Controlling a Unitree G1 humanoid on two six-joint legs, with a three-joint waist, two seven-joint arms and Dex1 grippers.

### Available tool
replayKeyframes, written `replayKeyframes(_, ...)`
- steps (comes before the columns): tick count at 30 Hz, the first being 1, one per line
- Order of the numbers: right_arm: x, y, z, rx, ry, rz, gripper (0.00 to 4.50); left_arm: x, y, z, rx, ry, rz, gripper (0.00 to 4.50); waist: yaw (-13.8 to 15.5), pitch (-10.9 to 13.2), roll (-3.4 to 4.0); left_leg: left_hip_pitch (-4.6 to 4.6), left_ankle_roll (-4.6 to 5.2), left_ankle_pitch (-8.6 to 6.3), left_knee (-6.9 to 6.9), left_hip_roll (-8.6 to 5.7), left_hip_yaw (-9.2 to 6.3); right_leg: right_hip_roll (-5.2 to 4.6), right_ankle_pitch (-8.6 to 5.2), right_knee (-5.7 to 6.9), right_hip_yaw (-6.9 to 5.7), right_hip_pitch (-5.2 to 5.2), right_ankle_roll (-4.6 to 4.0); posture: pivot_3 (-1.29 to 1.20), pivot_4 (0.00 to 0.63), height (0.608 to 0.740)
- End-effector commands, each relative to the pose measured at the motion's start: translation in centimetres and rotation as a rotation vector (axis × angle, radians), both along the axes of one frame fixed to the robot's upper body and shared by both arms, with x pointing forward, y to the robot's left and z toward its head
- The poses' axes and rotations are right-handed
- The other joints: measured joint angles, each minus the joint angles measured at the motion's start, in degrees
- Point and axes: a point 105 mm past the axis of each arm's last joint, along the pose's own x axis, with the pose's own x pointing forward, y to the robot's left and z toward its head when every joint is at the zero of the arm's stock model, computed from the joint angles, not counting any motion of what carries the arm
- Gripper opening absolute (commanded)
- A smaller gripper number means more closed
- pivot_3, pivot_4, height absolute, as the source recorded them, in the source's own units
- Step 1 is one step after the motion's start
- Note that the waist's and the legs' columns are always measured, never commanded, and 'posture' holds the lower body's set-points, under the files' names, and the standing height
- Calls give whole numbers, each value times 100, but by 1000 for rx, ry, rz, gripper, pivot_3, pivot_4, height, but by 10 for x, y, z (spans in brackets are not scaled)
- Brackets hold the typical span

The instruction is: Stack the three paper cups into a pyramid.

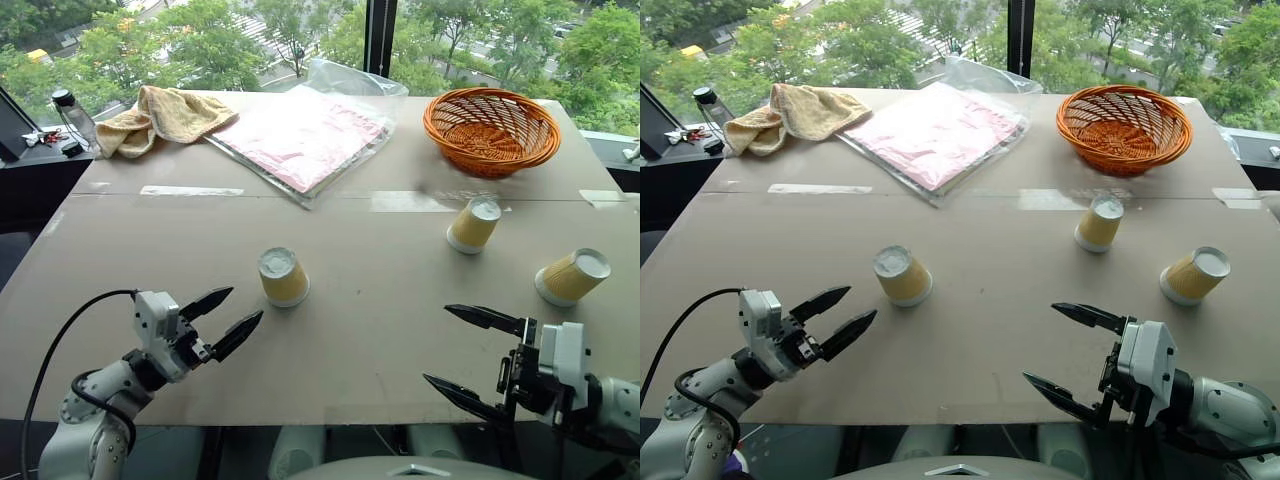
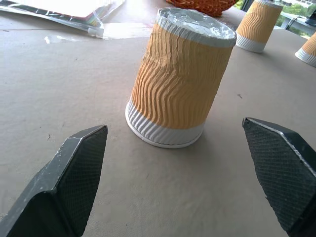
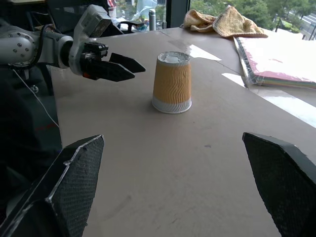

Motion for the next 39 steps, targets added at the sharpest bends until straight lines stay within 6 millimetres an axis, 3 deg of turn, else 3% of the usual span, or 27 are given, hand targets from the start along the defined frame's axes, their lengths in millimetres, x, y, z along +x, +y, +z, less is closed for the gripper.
replayKeyframes(1, -2, 0, 10, 13, -40, 12, 4441, 8, -11, 6, 35, -33, -79, 4500, 2, -1, -1, 1, 0, 0, 0, 0, 0, 1, 1, 0, 1, 1, -1, 0, 150, 740)
replayKeyframes(10, 0, -6, 6, -5, -62, -80, 4441, 43, -36, 17, 31, -73, -179, 4500, -8, 0, 1, 0, 0, 0, -2, -2, -1, 4, 13, 1, 2, 1, -19, 0, 150, 740)
replayKeyframes(13, -1, -7, 5, -6, -67, -110, 4500, 47, -45, 20, 35, -80, -228, 3711, -15, 0, 0, 1, 0, 0, -2, -2, -1, 4, 13, 2, 2, 1, -19, 0, 150, 740)
replayKeyframes(16, -2, -8, 5, -10, -73, -139, 4500, 51, -51, 23, 52, -92, -259, 2497, -32, 0, 1, 1, 0, 0, -2, -2, -2, 4, 13, 1, 2, 1, -19, 0, 150, 740)
replayKeyframes(21, -2, -10, 4, -21, -82, -193, 4500, 57, -69, 32, 66, -115, -336, 2497, -42, 0, 1, 1, 0, 0, -1, -2, -2, 4, 13, 2, 2, 2, -19, 0, 150, 740)
replayKeyframes(27, -1, -16, 3, -35, -93, -265, 4500, 75, -110, 46, 59, -140, -458, 2497, -16, 1, 1, 0, 0, 0, 1, -5, -4, 4, 14, 3, 2, 4, -18, 0, 150, 740)
replayKeyframes(31, -1, -23, 1, -24, -85, -341, 4500, 87, -136, 44, 76, -113, -510, 2497, -37, 1, 2, -1, 0, 1, 1, -7, -6, 5, 21, 3, 2, 3, -6, 0, 150, 740)
replayKeyframes(39, -10, -34, -1, -38, -74, -440, 4500, 98, -142, 27, 115, -83, -522, 2497, -103, 1, 3, 0, 1, 1, 0, -7, -8, 7, 19, 5, 4, 3, -8, 0, 150, 740)
